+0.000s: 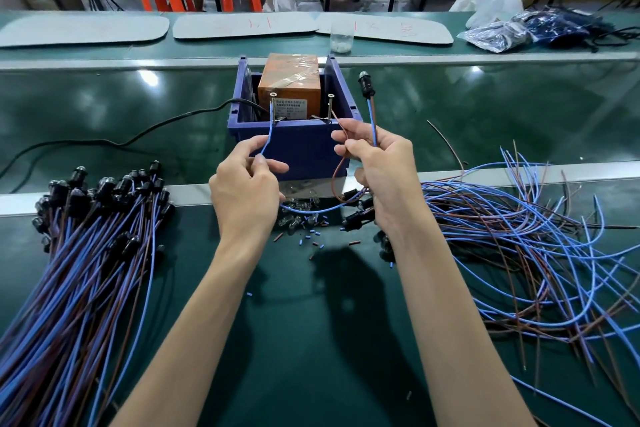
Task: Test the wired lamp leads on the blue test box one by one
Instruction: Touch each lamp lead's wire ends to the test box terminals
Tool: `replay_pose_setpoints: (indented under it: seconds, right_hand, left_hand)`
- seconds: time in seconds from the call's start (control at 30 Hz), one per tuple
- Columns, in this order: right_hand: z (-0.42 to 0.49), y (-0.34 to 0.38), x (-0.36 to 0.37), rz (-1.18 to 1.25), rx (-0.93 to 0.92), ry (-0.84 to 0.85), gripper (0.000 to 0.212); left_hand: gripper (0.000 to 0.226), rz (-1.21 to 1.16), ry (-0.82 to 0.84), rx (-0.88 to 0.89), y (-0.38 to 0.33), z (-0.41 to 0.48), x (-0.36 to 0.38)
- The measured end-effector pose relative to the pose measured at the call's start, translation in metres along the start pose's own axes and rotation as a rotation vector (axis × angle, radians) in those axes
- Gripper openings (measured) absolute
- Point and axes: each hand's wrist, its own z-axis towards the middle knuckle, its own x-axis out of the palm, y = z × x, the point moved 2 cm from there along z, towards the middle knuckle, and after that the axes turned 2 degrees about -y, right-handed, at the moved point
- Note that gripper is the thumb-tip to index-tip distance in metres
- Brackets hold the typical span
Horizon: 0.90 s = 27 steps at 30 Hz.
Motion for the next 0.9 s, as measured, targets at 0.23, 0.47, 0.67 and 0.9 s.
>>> replay_pose_setpoints:
  seconds: [0.23,0.47,0.67,0.9]
  right_hand:
    - [0.0000,0.0017,-0.0010,-0.004,0.020,-0.021,0.030]
    - [0.0005,0.0025,-0.0024,0.026,0.035,-0.045,0.031]
    - [0.0013,0.0027,-0.0041,0.026,0.047,-0.051,0.033]
    - [0.0003,0.0033,-0.0039,0.027,0.049,-0.042,0.032]
  left_hand:
    - [0.033,0.046,-0.006,-0.028,-0.0012,-0.0037,0.0011]
    - [0.035,0.077,0.019,-0.050,-0.0029,-0.0051,0.0019]
    - [0.036,0.085,0.039,-0.053,-0.0045,-0.0061,0.0021]
    - [0.036,0.085,0.039,-0.052,-0.0056,-0.0073,0.0008]
